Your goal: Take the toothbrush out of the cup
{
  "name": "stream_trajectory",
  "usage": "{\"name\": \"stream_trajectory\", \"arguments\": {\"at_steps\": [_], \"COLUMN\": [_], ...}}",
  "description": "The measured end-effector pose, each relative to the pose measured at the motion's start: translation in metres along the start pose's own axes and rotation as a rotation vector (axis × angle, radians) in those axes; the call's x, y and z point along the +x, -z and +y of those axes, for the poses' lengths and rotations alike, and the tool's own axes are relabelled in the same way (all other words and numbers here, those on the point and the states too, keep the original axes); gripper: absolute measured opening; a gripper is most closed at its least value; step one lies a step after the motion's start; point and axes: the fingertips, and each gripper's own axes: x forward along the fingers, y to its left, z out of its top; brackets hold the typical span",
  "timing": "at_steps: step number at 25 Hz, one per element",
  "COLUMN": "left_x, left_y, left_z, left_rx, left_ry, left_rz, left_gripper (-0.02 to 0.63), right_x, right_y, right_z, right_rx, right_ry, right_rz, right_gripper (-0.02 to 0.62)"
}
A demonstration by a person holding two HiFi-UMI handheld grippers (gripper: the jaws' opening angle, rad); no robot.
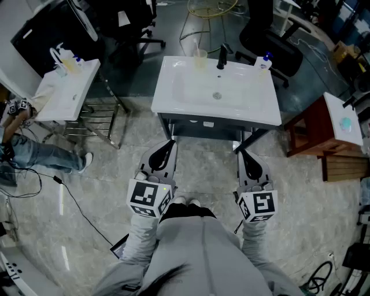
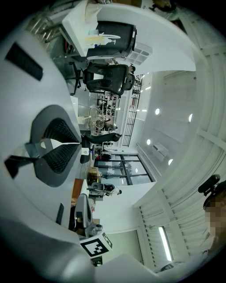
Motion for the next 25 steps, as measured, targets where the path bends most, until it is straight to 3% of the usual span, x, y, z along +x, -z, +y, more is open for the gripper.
{"name": "stream_trajectory", "arguments": {"at_steps": [13,25], "left_x": [0.018,0.120], "left_y": [0.009,-0.014], "left_z": [0.007,0.085], "left_rx": [-0.011,-0.017], "left_ry": [-0.045,-0.004], "left_rz": [-0.004,-0.013], "left_gripper": [0.031,0.031], "right_x": [0.018,0.135], "right_y": [0.012,-0.008], "right_z": [-0.015,-0.043], "right_rx": [0.022,0.020], "right_ry": [-0.032,-0.002], "right_rz": [0.007,0.018], "right_gripper": [0.023,0.023]}}
